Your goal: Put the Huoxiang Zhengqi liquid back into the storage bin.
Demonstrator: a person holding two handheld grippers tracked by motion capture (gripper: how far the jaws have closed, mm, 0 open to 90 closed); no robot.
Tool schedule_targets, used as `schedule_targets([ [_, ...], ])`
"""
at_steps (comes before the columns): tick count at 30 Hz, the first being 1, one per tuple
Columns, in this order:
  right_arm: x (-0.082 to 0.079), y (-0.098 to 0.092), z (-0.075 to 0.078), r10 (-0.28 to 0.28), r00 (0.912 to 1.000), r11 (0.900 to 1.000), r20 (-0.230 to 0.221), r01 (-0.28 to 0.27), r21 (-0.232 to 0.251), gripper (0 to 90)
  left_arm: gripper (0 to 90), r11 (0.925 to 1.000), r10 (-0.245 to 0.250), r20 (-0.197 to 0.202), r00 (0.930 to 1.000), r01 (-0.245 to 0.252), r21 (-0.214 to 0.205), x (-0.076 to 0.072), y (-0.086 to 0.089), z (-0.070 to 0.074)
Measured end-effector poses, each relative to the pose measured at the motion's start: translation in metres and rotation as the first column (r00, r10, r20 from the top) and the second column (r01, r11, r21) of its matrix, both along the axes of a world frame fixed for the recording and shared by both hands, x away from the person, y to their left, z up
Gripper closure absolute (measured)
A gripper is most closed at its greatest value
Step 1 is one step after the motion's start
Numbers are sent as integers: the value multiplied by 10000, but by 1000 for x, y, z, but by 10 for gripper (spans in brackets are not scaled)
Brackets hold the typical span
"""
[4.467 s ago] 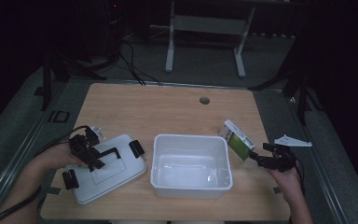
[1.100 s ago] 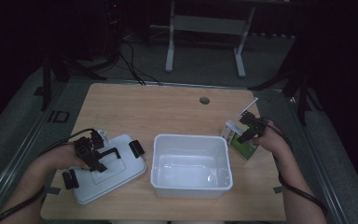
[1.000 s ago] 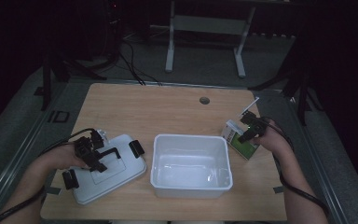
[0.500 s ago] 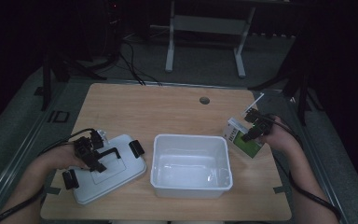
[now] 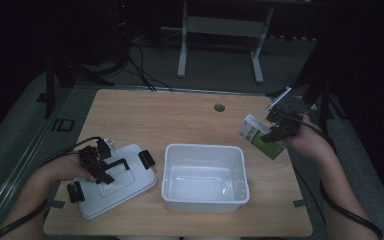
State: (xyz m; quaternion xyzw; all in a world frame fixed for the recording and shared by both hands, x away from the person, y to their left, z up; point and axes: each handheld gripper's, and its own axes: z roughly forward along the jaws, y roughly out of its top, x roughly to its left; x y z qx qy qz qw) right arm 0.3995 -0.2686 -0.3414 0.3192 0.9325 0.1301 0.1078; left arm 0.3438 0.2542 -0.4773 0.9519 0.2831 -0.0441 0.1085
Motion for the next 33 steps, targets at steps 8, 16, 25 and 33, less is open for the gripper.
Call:
schedule_targets([
  [8,-17,18,22,819,9962,9966,292,-820,20,639,400,9999,-6,-146,9999,9,165,0,-1,-1],
  [16,-33,38,35,1825,9829,9824,241,-1833,367,639,400,9998,-52,-161,9999,55,205,-1,-2,1],
  [25,-51,64,37,2918,9564,9556,130,-2921,377,639,400,9997,-50,-200,9998,54,222,-1,-2,0],
  [33,-73,92,38,4001,9165,9157,51,-4000,385,639,400,9996,-53,-219,9997,59,271,-2,-2,0],
])
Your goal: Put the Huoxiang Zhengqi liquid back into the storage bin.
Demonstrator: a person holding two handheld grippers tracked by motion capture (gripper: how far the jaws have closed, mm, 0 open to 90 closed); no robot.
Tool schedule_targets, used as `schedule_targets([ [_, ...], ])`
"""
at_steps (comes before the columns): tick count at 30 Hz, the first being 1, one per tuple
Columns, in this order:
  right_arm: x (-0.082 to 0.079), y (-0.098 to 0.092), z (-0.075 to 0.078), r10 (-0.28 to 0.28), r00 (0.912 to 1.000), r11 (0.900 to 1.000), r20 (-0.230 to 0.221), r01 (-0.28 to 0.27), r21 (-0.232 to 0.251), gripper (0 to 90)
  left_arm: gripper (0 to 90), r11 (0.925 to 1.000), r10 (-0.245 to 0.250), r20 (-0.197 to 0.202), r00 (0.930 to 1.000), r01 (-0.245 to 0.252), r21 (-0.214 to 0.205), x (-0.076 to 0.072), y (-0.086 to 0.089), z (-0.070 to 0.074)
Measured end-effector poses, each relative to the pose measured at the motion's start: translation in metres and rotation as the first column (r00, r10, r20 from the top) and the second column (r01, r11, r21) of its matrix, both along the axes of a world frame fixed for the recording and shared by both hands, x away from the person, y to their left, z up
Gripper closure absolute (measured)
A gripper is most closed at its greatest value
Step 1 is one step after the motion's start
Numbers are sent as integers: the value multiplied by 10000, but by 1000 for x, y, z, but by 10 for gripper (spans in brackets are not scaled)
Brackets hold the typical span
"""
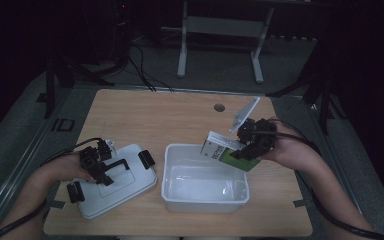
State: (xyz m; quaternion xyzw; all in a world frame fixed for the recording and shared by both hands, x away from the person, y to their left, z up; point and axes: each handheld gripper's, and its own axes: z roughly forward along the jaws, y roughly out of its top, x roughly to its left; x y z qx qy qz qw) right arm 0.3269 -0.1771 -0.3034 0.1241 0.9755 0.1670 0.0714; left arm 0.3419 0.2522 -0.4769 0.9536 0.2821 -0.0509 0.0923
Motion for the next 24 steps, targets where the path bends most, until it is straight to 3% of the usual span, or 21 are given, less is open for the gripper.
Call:
schedule_targets([
  [11,-21,22,-1,1212,9923,9924,-253,-1217,-190,638,400,10000,9,-22,10000,-9,3,-1,1,0],
  [17,-28,28,-5,1593,9858,9870,-530,-1603,-139,638,400,10000,27,-12,10000,-27,75,0,1,-2],
  [20,-31,33,-16,1867,9797,9810,-732,-1899,-397,638,400,10000,-27,-34,10000,27,90,0,1,-2],
  [24,-31,37,-27,1898,9789,9785,-753,-1949,-677,638,400,9999,25,10,10000,-25,100,0,1,-2],
])
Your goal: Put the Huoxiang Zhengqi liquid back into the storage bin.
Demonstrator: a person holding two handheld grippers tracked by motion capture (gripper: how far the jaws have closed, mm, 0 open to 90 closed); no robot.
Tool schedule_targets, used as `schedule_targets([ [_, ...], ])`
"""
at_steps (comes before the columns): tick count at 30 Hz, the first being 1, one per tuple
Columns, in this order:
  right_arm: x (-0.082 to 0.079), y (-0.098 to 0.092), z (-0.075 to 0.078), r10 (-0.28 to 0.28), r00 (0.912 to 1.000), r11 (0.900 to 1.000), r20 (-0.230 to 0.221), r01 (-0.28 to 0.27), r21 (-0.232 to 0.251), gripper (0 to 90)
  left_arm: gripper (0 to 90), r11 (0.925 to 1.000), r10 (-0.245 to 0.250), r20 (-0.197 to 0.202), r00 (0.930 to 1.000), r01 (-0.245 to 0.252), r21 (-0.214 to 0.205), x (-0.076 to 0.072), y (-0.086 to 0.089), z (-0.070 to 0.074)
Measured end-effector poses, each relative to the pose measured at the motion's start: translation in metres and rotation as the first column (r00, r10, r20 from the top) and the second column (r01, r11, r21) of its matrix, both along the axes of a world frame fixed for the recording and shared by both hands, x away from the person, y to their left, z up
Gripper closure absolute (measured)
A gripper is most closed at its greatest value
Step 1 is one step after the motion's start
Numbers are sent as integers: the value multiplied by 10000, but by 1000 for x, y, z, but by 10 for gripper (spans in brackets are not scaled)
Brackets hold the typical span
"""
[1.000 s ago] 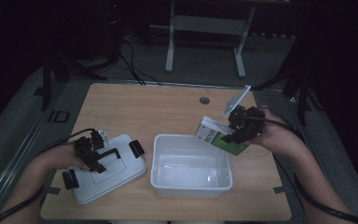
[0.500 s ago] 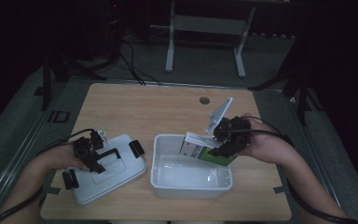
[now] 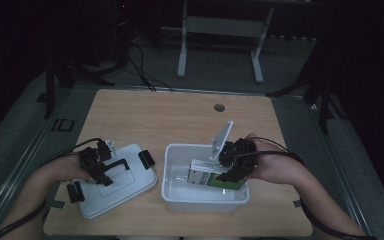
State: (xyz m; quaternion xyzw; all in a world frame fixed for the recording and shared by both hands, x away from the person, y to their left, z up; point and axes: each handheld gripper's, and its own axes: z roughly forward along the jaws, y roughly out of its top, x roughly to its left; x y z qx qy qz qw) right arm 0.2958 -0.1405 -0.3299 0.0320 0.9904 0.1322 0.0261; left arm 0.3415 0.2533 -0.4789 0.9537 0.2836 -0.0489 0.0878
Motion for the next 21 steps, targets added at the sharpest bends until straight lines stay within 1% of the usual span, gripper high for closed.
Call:
schedule_targets([
  [1,0,0,0,0,10000,10000,0,0,0,638,400,10000,0,0,10000,0,0,0,0,0],
  [2,1,0,-5,-18,10000,10000,-49,17,-91,638,400,10000,-24,-17,10000,24,27,0,0,0],
  [3,1,0,-5,-18,10000,10000,-49,17,-91,638,400,10000,-24,-17,10000,24,27,0,0,0],
  [4,2,1,-11,66,9998,9999,-181,-69,-135,638,400,10000,-16,-5,10000,16,16,0,0,0],
  [6,2,1,-17,111,9994,9996,-326,-119,-237,638,400,10000,-7,-9,10000,7,-15,0,0,0],
  [7,2,1,-17,111,9994,9996,-326,-119,-237,638,400,10000,-7,-9,10000,7,-15,0,0,0],
  [8,2,1,-23,133,9989,9994,-456,-147,-307,638,399,10000,-26,-19,10000,26,2,0,-1,0],
  [9,2,1,-23,133,9989,9994,-456,-147,-307,638,400,10000,-26,-19,10000,26,2,0,-1,0],
  [10,4,1,-29,87,9986,9994,-523,-105,-344,638,400,10000,-28,-28,10000,28,44,0,-1,-1],
  [12,4,1,-30,64,9985,9993,-542,-83,-362,638,400,10000,-29,-37,10000,30,72,0,-1,-2],
  [13,4,1,-34,46,9983,9991,-584,-70,-420,638,400,10000,-35,-36,10000,35,68,-1,-1,-2],
  [14,6,1,-39,85,9977,9989,-678,-116,-445,638,400,10000,-44,-35,10000,45,54,-1,-1,-2],
  [16,6,1,-40,107,9976,9988,-678,-139,-459,638,399,10000,-69,-34,10000,69,61,-1,-2,-2],
  [20,8,1,-53,158,9960,9985,-881,-203,-506,637,399,10000,-82,-12,10000,82,51,-1,-3,-1],
  [21,8,1,-53,158,9960,9985,-881,-203,-506,637,400,10000,-82,-12,10000,82,51,-1,-3,-1],
])
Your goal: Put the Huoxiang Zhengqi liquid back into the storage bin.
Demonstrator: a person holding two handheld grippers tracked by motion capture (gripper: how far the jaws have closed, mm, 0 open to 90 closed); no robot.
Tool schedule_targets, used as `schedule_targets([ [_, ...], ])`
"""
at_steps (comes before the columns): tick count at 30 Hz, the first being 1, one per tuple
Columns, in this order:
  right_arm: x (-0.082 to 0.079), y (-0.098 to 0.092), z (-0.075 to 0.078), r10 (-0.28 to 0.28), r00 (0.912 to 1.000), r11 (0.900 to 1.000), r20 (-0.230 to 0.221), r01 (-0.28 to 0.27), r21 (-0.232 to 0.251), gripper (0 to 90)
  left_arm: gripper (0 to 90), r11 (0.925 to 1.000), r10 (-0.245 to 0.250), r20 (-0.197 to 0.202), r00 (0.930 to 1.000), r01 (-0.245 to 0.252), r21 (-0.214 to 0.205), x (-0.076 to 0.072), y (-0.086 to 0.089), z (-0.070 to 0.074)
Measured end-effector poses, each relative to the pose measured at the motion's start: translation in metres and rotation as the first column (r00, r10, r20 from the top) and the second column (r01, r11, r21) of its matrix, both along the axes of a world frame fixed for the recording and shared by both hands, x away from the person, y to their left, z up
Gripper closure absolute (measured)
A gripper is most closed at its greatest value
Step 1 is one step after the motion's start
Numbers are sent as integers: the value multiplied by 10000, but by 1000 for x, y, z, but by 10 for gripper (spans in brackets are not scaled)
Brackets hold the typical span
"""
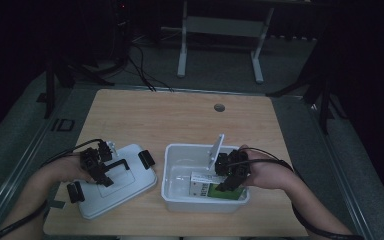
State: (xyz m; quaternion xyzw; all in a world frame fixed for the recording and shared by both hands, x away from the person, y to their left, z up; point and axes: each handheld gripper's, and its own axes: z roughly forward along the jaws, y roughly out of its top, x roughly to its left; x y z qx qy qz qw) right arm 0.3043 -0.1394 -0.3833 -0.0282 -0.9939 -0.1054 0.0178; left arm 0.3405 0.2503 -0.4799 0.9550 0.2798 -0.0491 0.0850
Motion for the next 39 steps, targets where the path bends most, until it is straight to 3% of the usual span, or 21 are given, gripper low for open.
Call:
schedule_targets([
  [13,6,5,-35,16,9995,9986,-301,-32,-520,637,399,10000,35,-35,10000,-35,70,0,0,-2],
  [23,13,3,-54,0,9986,9983,-521,-30,-582,636,400,10000,4,-26,10000,-4,65,1,0,-3],
  [39,13,2,-64,-79,9976,9968,-681,24,-803,625,400,10000,38,9,10000,-38,92,1,0,-3],
])
